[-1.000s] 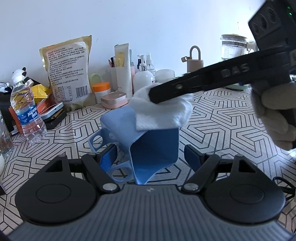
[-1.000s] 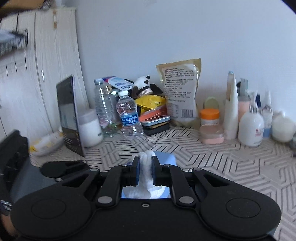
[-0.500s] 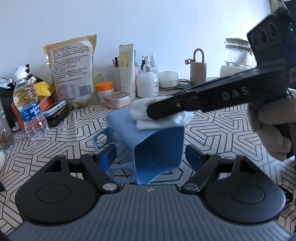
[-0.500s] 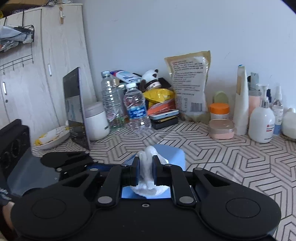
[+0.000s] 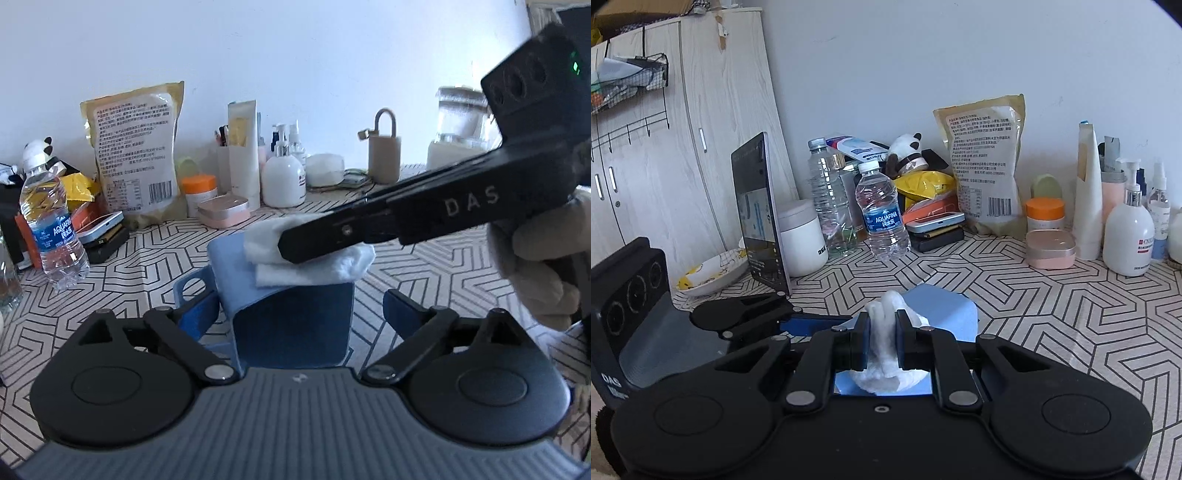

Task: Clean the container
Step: 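Rub the wipe along the container's rim edge with the right tool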

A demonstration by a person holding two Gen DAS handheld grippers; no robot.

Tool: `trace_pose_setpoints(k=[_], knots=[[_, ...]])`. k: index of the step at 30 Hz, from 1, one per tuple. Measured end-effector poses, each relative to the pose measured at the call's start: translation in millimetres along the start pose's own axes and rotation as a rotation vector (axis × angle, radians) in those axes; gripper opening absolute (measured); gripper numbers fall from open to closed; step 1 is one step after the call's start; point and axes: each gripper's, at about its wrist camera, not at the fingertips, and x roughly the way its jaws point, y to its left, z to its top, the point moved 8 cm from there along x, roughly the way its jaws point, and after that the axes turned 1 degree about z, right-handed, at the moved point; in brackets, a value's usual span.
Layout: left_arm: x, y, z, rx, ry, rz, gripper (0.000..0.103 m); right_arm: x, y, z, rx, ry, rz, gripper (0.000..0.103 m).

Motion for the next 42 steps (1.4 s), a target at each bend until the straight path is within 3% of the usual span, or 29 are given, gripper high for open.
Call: trace_pose_setpoints(k=[2, 3, 4, 6, 9, 14, 17, 23, 29, 35, 37, 39, 42], knots=[[6, 4, 0, -0.023, 0.018, 0.023, 0.096, 0, -1, 0, 0.018, -0.001, 0.025, 0.017], [9, 7, 0, -0.038, 0.028, 0.035, 0.082, 0, -2, -1, 0.027, -0.001, 0.035, 0.017], [12, 8, 0, -0.039, 0.037, 0.054, 0.077, 0, -3, -1, 0.035, -0.002, 0.045, 0.017], [14, 9, 0, -0.024, 0.047, 0.089, 0.075, -1, -4, -1, 0.045, -0.002, 0.055, 0.017], [14, 6, 0, 0.001, 0.047, 0.094, 0.075, -1, -2, -1, 0.022, 0.007, 0.043, 0.017], [5, -4, -3, 0.028, 0.037, -0.044, 0.075, -1, -1, 2, -0.044, 0.021, -0.031, 0.017], [1, -16, -4, 0.085, 0.033, -0.068, 0.075, 1, -5, 4, -0.089, 0.034, -0.071, 0.017], [-1, -13, -6, 0.042, 0.036, -0.102, 0.076, 3, -9, 3, -0.104, 0.034, -0.088, 0.017], [-2, -15, -7, 0.082, 0.04, -0.021, 0.077, 1, -14, 3, -0.095, 0.034, -0.136, 0.017], [-7, -11, -6, 0.074, 0.034, 0.006, 0.078, 3, -16, 4, -0.089, 0.023, -0.146, 0.017], [-7, -10, -6, 0.072, 0.036, 0.019, 0.08, 2, -16, 4, -0.093, 0.025, -0.151, 0.017], [-5, -8, -6, 0.076, 0.042, 0.053, 0.09, 1, -18, 3, -0.085, 0.017, -0.156, 0.017], [-6, -7, -6, 0.073, 0.04, 0.064, 0.089, 0, -25, 2, -0.045, -0.012, -0.125, 0.017]])
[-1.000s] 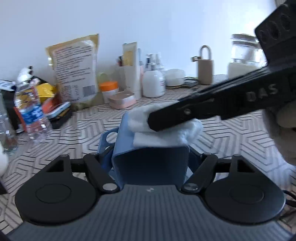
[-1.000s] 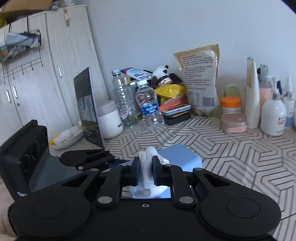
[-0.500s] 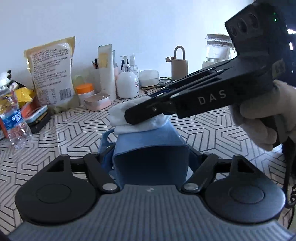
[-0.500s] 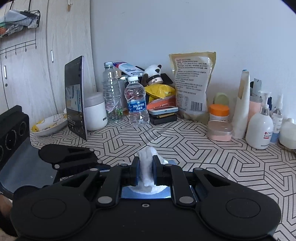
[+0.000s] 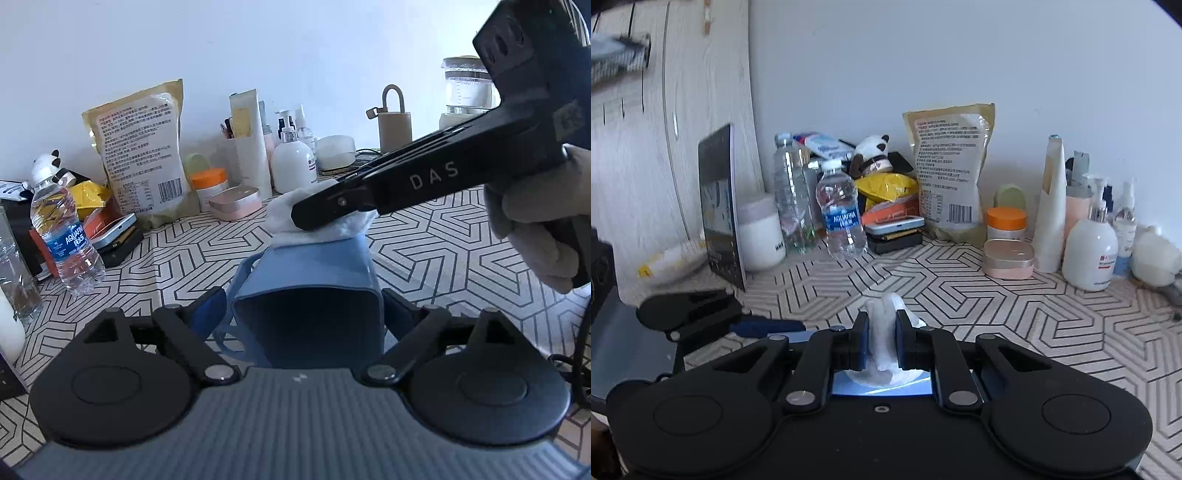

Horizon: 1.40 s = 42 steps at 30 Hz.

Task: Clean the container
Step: 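Rub the wipe along the container's rim edge with the right tool, then keep wiping across the container's rim with the right tool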

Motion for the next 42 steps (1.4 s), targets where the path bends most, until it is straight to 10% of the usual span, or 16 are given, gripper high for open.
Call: trace_pose_setpoints(k=[9, 19, 31, 42], knots=[[0, -2, 0, 0.015, -0.005, -0.017, 0.078, -4, 17, -5, 0.09, -0.009, 0.253, 0.019], [0, 0, 0, 0.004, -0.005, -0.012, 0.079, -6, -4, -6, 0.061, -0.028, 0.083, 0.016], [0, 0, -1, 0.009, -0.005, -0.008, 0.079, -13, 11, -10, 0.078, -0.02, 0.246, 0.016], [-1, -1, -1, 0.027, -0.004, 0.003, 0.08, -11, -5, -9, 0.059, -0.03, 0.114, 0.016]])
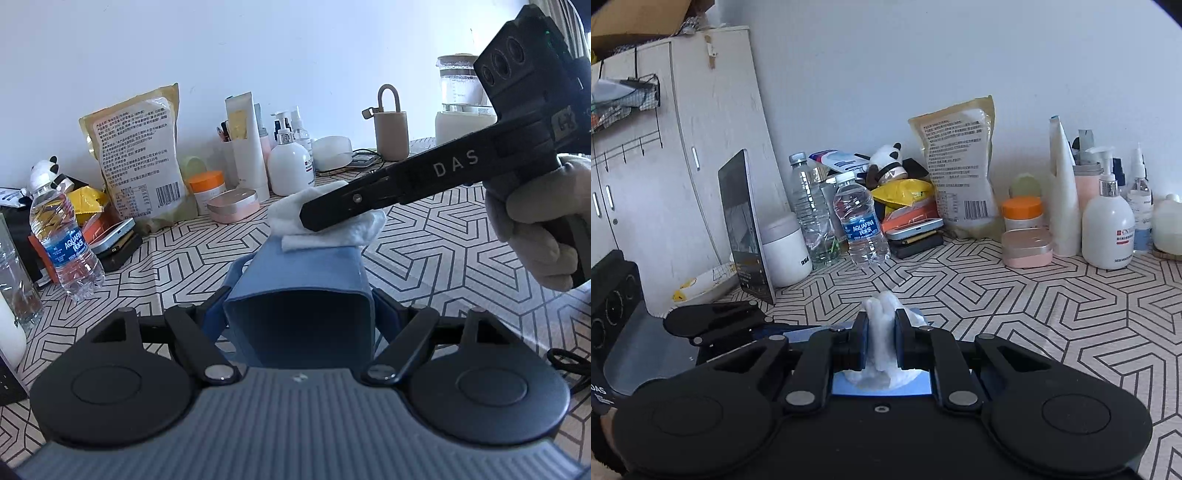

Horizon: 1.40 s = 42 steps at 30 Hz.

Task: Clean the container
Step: 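Keep wiping across the container's rim with the right tool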

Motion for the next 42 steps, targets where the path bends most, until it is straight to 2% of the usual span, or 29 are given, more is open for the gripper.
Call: trace_pose_setpoints(k=[5, 7, 10, 17, 20, 27, 31, 34, 39, 42], knots=[[-1, -2, 0, -0.003, 0.001, -0.002, 0.08, -1, 17, -4, -0.004, 0.021, 0.131, 0.016], [0, -1, 1, -0.007, 0.0, -0.004, 0.08, 0, 23, -4, -0.019, 0.025, 0.154, 0.016], [-1, -1, 0, -0.007, 0.0, -0.006, 0.08, 1, 22, -4, -0.019, 0.023, 0.148, 0.016], [-1, -1, 0, -0.005, 0.0, -0.005, 0.08, -1, -1, -1, 0.004, -0.003, 0.006, 0.016], [-1, -1, 0, -0.008, 0.0, -0.005, 0.08, -2, -1, -2, -0.001, -0.005, 0.004, 0.016], [-1, 1, 0, -0.007, 0.0, -0.004, 0.08, -1, 18, -5, 0.025, 0.021, 0.187, 0.016], [-1, 1, -1, -0.005, 0.0, -0.004, 0.08, -1, 22, -6, 0.027, 0.027, 0.217, 0.016], [-1, 1, -1, -0.002, 0.0, -0.002, 0.08, -1, 19, -6, 0.026, 0.023, 0.195, 0.016], [-1, 0, -1, -0.001, 0.001, 0.0, 0.08, -3, 7, -3, -0.008, 0.007, 0.069, 0.016], [-1, 0, 0, 0.004, 0.002, 0.009, 0.08, -3, 4, -3, -0.018, 0.003, 0.039, 0.016]])
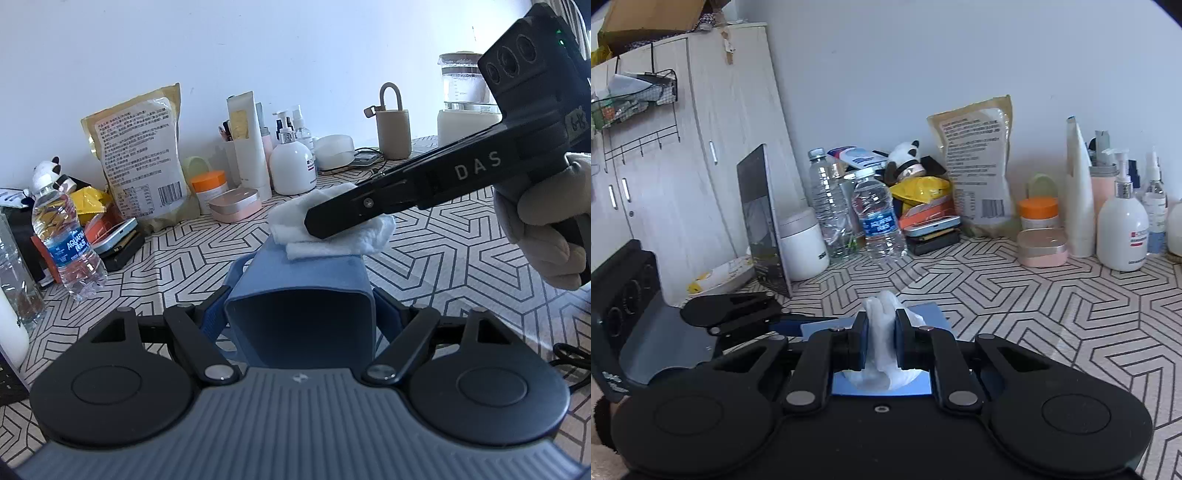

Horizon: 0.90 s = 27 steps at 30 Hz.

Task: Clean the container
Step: 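Keep wiping across the container's rim with the right tool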

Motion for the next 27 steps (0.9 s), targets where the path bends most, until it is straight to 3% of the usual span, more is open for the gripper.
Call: trace_pose_setpoints(k=[7, 13, 20, 25, 27], knots=[[0, 1, 0, 0.001, 0.0, -0.001, 0.08, 2, 0, 0, -0.059, -0.001, -0.058, 0.016], [0, 3, 0, 0.001, 0.001, 0.003, 0.081, -1, 10, -1, -0.057, 0.0, 0.001, 0.017], [0, 2, 0, 0.009, 0.0, 0.009, 0.082, 3, 15, 0, -0.075, -0.001, 0.007, 0.017], [0, 1, 0, 0.007, 0.001, 0.008, 0.082, 5, 2, 2, -0.125, -0.013, -0.164, 0.017], [2, 4, 1, 0.009, 0.003, 0.008, 0.082, 4, -2, 2, -0.102, -0.017, -0.172, 0.017]])
